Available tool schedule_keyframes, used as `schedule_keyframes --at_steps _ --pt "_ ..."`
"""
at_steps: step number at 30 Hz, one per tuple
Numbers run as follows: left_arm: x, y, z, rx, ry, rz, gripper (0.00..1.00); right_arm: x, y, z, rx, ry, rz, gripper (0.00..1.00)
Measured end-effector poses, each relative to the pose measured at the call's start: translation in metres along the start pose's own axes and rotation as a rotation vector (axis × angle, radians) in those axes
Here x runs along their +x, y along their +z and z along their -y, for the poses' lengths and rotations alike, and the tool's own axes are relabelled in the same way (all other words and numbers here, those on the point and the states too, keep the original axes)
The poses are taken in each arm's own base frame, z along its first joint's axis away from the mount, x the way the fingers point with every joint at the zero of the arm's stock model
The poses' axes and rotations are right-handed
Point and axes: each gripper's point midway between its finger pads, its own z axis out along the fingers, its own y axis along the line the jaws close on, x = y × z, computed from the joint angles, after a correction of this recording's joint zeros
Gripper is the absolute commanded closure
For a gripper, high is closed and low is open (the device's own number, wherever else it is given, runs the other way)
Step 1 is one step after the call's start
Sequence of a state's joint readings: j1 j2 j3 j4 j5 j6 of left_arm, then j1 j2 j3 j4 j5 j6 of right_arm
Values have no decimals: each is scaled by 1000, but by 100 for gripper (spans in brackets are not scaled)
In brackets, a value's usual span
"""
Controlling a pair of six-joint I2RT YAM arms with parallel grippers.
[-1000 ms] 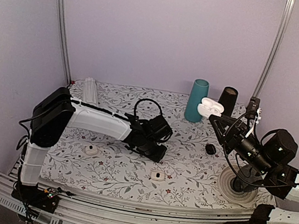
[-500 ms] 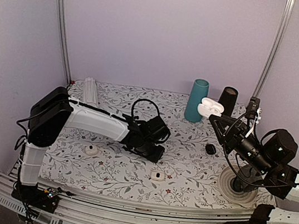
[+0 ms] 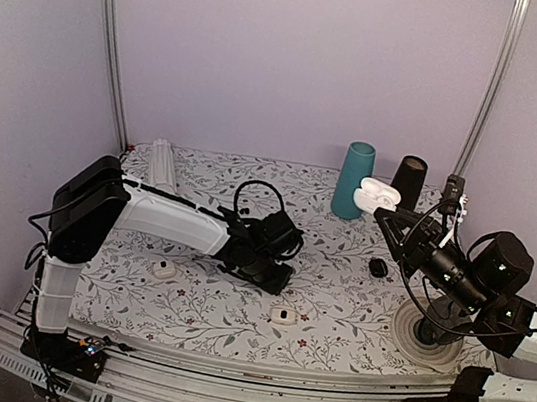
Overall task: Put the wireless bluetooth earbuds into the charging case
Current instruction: Pick up the left earbud from the center of the board.
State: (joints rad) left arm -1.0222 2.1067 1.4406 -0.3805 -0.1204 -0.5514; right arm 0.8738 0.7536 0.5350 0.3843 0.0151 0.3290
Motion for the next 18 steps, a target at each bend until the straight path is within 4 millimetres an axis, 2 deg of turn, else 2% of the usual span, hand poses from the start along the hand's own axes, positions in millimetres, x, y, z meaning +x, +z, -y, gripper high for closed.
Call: schedule_keyframes --at_steps 5,15,18 --pt "1 0 0 0 0 -2 82 1 0 0 1 0 -3 93" --pt "5 1 -1 0 3 -9 100 1 0 0 1 0 -4 93" --pt "3 0 -1 -1 5 -5 100 1 0 0 2 0 -4 93"
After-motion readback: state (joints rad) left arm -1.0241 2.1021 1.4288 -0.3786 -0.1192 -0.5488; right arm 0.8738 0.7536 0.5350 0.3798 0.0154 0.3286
